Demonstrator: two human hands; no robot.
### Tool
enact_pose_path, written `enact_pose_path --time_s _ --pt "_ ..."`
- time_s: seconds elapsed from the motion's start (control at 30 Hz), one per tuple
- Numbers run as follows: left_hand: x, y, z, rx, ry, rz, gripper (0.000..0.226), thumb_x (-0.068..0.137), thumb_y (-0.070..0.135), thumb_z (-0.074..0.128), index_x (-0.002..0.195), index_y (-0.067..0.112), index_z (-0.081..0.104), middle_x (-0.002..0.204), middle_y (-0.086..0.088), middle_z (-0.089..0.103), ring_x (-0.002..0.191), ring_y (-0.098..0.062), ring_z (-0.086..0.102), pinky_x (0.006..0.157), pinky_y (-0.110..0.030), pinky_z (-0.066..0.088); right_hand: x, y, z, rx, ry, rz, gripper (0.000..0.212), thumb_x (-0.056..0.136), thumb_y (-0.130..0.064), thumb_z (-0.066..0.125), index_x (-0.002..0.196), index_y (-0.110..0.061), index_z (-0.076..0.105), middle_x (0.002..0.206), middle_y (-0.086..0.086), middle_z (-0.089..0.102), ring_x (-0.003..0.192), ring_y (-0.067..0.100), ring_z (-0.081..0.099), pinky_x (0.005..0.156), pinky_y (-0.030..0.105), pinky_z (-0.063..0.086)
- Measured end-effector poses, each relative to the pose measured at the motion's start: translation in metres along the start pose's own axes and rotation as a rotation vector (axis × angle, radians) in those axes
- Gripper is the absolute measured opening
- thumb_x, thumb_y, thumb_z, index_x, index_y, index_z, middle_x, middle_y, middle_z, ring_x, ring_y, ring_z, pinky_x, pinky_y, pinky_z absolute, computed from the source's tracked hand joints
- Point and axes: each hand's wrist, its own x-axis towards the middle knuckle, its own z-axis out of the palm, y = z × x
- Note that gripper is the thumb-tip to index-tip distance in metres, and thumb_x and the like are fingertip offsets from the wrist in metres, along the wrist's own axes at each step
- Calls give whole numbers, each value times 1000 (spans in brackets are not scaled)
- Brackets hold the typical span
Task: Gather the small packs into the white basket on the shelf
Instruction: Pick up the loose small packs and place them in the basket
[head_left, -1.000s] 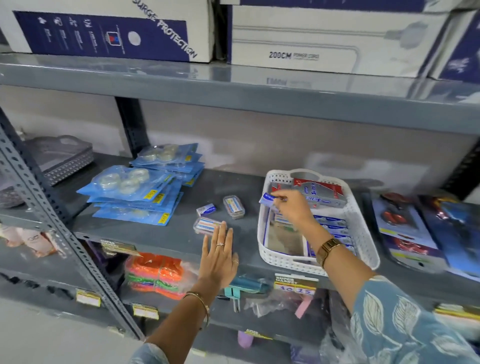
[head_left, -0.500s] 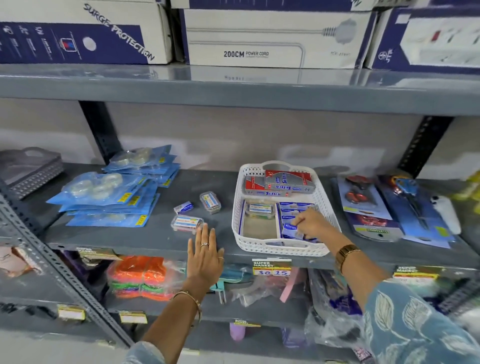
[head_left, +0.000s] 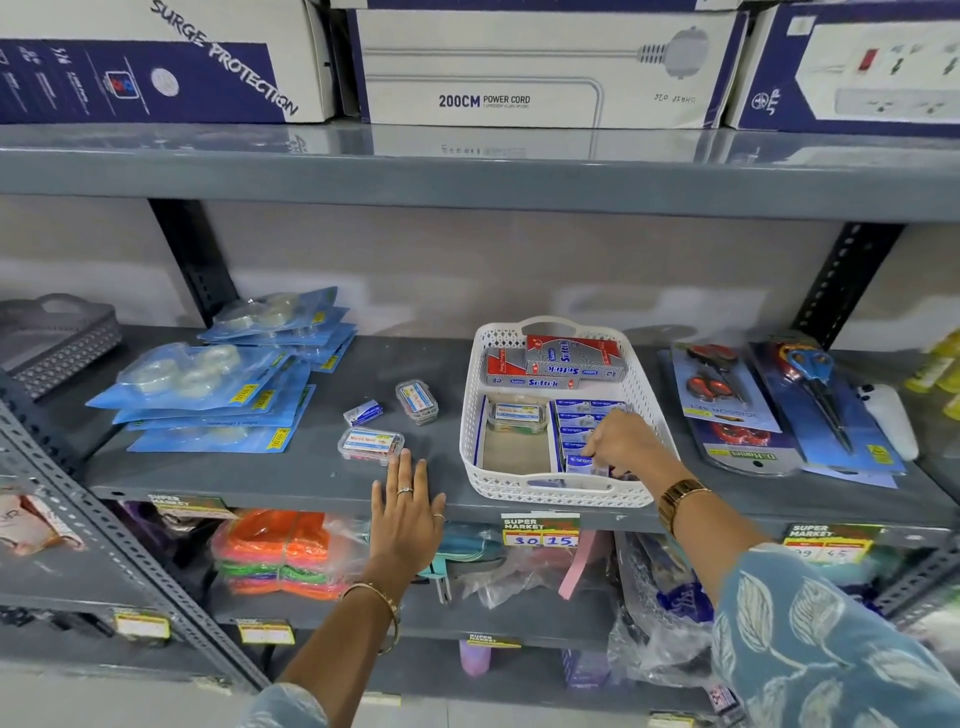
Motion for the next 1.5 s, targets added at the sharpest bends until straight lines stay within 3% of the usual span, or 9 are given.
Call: enact_pose_path --time_s 0.17,0.53,0.67,0.8,0.87,0.97,1.1,1.2,1.5 --pt "0 0 0 -15 -10 2 124 52 63 -46 146 8 12 157 -14 1 145 -30 -1 116 -47 4 1 -10 3 -120 64 -74 21 86 -2 53 103 0 66 96 15 67 100 30 66 88 37 54" --pt "1 -1 -7 -8 -43 12 125 50 64 -47 147 9 9 157 -13 -3 145 -29 -3 117 -46 2 7 -16 10 32 -18 -168 18 81 1 59 88 3 75 98 16 75 91 27 70 85 37 57" --pt "3 -10 -16 44 -6 -4 102 82 64 -18 134 2 44 146 -20 37 134 -36 36 104 -56 33 10 -35 10 334 93 -134 21 86 2 57 95 -2 75 87 10 68 65 13 58 57 19 48" --pt "4 -23 -23 26 -12 -55 86 90 57 -3 131 0 47 138 -21 47 125 -38 48 96 -59 40 14 -63 11 460 130 -189 23 84 6 55 97 0 73 107 15 72 66 12 56 66 22 50" --pt "6 -31 -23 13 20 -61 76 89 53 13 132 -1 45 140 -22 45 127 -39 45 98 -60 37 16 -80 13 437 140 -245 24 84 6 54 97 -1 73 108 15 71 77 15 59 80 32 52" --pt "9 -41 -25 19 20 -76 73 81 48 25 130 -3 47 137 -24 47 126 -40 46 96 -61 38 20 -105 19 428 162 -310 26 83 7 54 97 -1 74 106 13 72 97 22 62 92 30 47" --pt "17 -56 -30 1 34 -86 87 76 55 6 144 2 20 154 -17 18 142 -33 16 114 -52 15 28 -137 31 389 136 -399 28 83 10 50 97 1 73 107 16 72 98 26 65 86 25 46" --pt "23 -70 -29 -3 59 -93 91 72 59 0 146 6 7 156 -13 7 144 -31 6 116 -50 6 37 -160 40 316 123 -465 26 81 8 57 96 -4 74 104 14 74 96 25 67 89 32 53" --pt "46 -100 -36 55 -3 -56 88 70 60 -5 148 18 -1 158 -7 -9 145 -24 -8 116 -44 -6 67 -220 69 144 2 -568 30 82 4 56 104 -9 72 117 10 68 109 25 62 94 32 48"
